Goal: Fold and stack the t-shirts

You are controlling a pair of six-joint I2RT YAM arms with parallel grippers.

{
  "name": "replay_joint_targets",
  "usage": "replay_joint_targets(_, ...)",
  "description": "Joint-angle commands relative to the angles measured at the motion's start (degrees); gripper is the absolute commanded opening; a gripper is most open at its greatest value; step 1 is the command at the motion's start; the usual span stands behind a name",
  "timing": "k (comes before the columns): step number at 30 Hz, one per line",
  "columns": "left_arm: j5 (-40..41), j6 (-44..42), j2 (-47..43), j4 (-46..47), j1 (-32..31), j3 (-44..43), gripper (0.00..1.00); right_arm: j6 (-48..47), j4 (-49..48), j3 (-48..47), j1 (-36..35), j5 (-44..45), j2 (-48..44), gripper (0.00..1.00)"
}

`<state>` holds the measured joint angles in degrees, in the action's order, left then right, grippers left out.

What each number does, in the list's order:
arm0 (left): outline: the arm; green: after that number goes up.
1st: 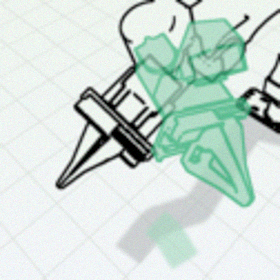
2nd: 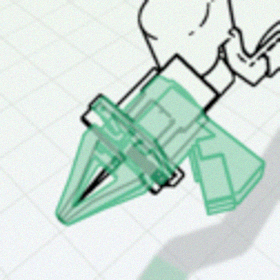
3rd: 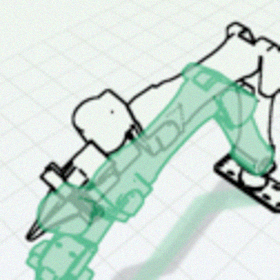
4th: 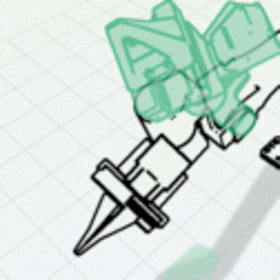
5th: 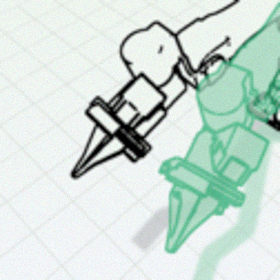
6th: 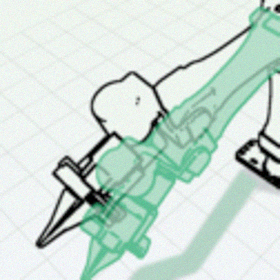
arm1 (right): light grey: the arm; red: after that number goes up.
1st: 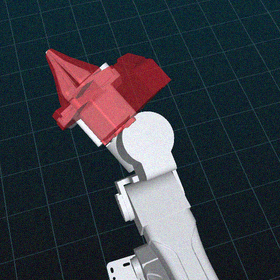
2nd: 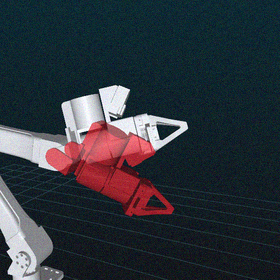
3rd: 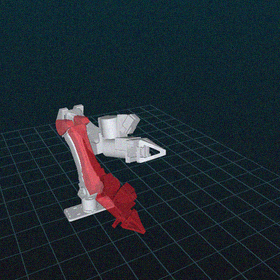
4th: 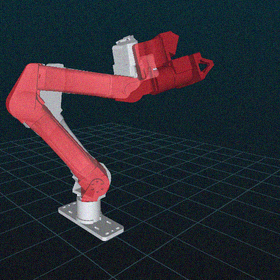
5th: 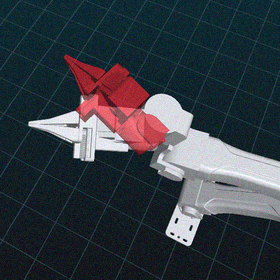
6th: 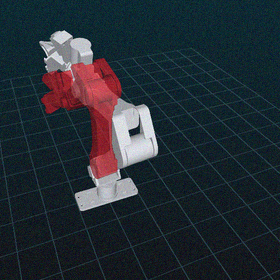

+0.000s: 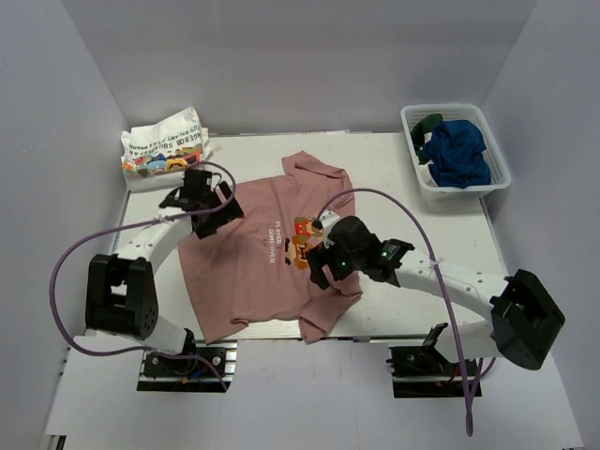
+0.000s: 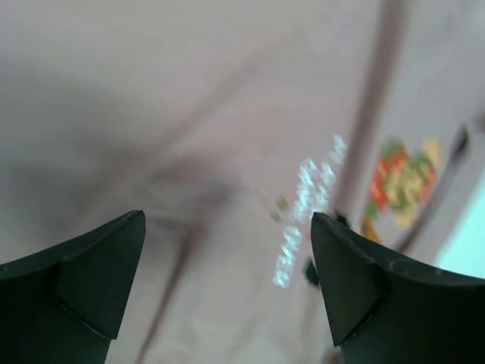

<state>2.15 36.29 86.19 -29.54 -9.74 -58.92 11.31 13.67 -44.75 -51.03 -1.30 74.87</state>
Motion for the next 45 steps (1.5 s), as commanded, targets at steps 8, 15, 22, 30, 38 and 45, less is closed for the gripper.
replay_joint_targets(8, -18.24, -1.93, 3.37, 12.31, -0.72, 10.39, 1.00, -2.26, 10.32, -8.68, 0.14, 20.90, 13.80, 0.90)
replay_joint_targets(15, -10.95, -1.93, 4.51, 10.12, -0.72, 11.45, 1.00, 6.74, 11.55, -9.04, 0.49, 24.40, 17.06, 0.34)
replay_joint_targets(22, -3.74, -1.15, 8.37, 6.52, 0.68, 13.65, 1.00, 20.05, 12.17, -2.55, 8.19, 31.10, 5.58, 0.17)
replay_joint_targets(30, -0.48, -1.14, 10.75, 4.23, 0.68, 11.98, 1.00, 26.30, 10.76, 10.38, 21.03, 28.64, -7.44, 0.37)
replay_joint_targets(38, 0.57, -1.14, 10.75, 4.75, 0.16, 11.98, 1.00, 25.01, 11.12, 13.99, 32.29, 23.02, -10.27, 0.79)
replay_joint_targets(45, -4.26, -3.68, 7.78, 6.16, -0.55, 11.37, 1.00, 7.24, 1.19, 6.18, 30.55, 5.97, -11.07, 0.90)
